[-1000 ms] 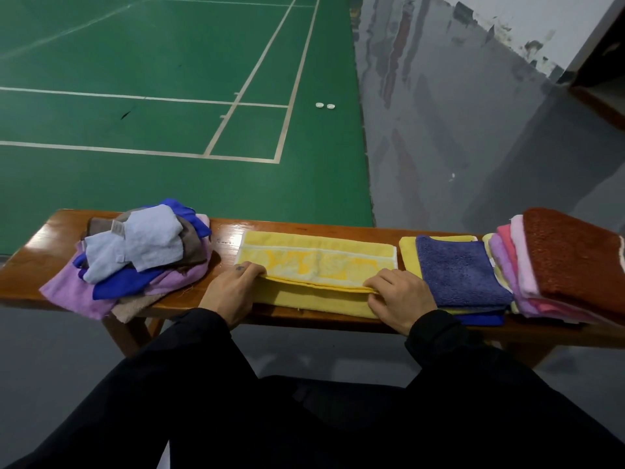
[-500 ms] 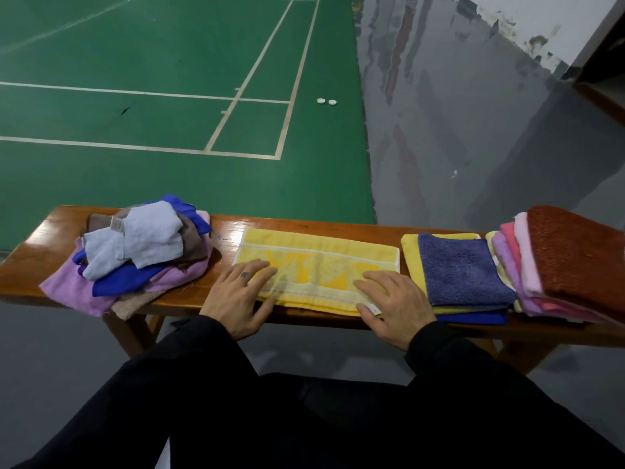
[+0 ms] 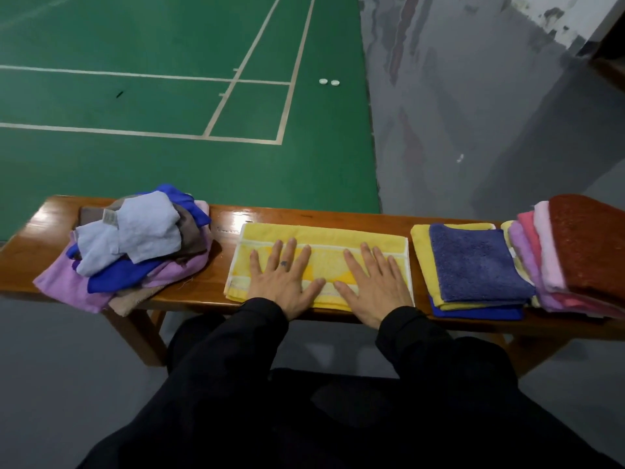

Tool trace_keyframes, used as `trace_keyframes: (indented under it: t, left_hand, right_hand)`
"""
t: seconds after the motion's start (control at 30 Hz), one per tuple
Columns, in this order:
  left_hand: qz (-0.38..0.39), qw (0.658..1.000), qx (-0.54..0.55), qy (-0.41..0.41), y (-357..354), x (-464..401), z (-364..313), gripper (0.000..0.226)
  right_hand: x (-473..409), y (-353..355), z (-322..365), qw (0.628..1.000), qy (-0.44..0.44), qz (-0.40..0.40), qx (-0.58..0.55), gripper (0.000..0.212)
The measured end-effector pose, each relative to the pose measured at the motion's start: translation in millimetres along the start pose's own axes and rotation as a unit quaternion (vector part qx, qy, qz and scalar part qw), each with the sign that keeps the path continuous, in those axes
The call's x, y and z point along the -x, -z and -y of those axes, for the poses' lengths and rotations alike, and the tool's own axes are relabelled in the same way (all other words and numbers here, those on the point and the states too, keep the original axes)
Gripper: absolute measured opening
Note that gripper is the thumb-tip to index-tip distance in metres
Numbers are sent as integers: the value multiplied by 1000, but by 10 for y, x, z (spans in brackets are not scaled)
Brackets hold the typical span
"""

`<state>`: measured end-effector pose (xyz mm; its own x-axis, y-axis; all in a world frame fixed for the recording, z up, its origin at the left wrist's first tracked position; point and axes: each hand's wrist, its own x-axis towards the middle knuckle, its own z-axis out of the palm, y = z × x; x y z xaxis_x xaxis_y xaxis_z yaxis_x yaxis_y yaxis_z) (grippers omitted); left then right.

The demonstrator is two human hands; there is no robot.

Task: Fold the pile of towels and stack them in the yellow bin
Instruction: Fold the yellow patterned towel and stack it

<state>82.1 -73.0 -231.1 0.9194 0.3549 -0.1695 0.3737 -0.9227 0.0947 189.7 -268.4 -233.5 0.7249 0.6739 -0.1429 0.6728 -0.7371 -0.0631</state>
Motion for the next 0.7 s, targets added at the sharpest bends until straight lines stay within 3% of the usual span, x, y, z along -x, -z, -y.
trace_keyframes:
  t: [0.1,0.2,0.3,0.4,0.47,0.57,0.63,0.7]
  left_hand:
    - [7,999,36,18,47,-3,29,82]
    - [-77,969,124,198,184,-3,287,75]
    - [-85,926,176,322,353,21,559,76]
    - [-54,899,259,349,455,-47,615,73]
    - [-38,868,343,358,465,-100,664,62]
    - [-21,822,449,348,502,-196,742,51]
    - [10,827,457,328,589,-216,727,39]
    - [12,855,429,292,648,-240,734,35]
  right_hand:
    - [4,5,-10,1000,-1,4,4,79]
    - [-11,26,-22,1000,4,9,4,79]
    - [-12,11,-22,1000,9,6,-1,81]
    - [-6,37,-44,999,15,6,-46,86]
    - [32,68,-60,991,19,-12,-135,90]
    - [159,90,-102,937,-34,-102,-332,89]
    - [253,129,-139,913,-53,-155,-374,77]
    - [351,163,-173,903,-45,-190,-382,67]
